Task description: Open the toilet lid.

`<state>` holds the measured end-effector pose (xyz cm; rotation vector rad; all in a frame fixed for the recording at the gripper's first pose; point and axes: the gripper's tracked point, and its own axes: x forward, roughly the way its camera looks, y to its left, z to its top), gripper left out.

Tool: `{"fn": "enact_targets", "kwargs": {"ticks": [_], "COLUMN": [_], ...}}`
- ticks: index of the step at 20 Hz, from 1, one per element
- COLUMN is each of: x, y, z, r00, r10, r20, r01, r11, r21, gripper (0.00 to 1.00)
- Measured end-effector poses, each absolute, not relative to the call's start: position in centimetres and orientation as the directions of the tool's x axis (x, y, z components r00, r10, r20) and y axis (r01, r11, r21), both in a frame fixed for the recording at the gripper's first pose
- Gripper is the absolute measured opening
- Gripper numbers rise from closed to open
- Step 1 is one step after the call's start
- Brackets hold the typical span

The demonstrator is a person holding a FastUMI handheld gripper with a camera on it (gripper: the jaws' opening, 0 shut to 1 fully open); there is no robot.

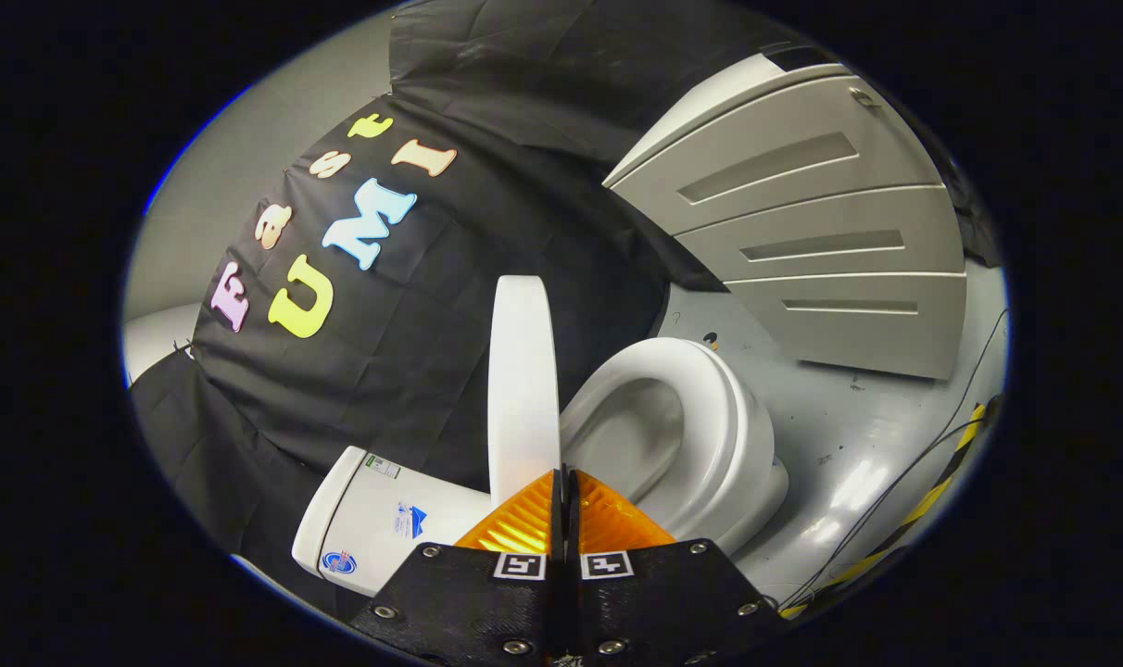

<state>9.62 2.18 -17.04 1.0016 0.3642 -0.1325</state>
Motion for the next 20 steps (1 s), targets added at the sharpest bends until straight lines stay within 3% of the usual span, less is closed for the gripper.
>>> {"fn": "enact_targets", "kwargs": {"ticks": [20], "x": [10.2], "y": [7.9], "z": [-9.3], "r00": [0.939], "r10": [0.013], "r20": [-0.345], "r01": [0.196], "r11": [0.803], "r21": [0.563], "gripper": [0.00]}}
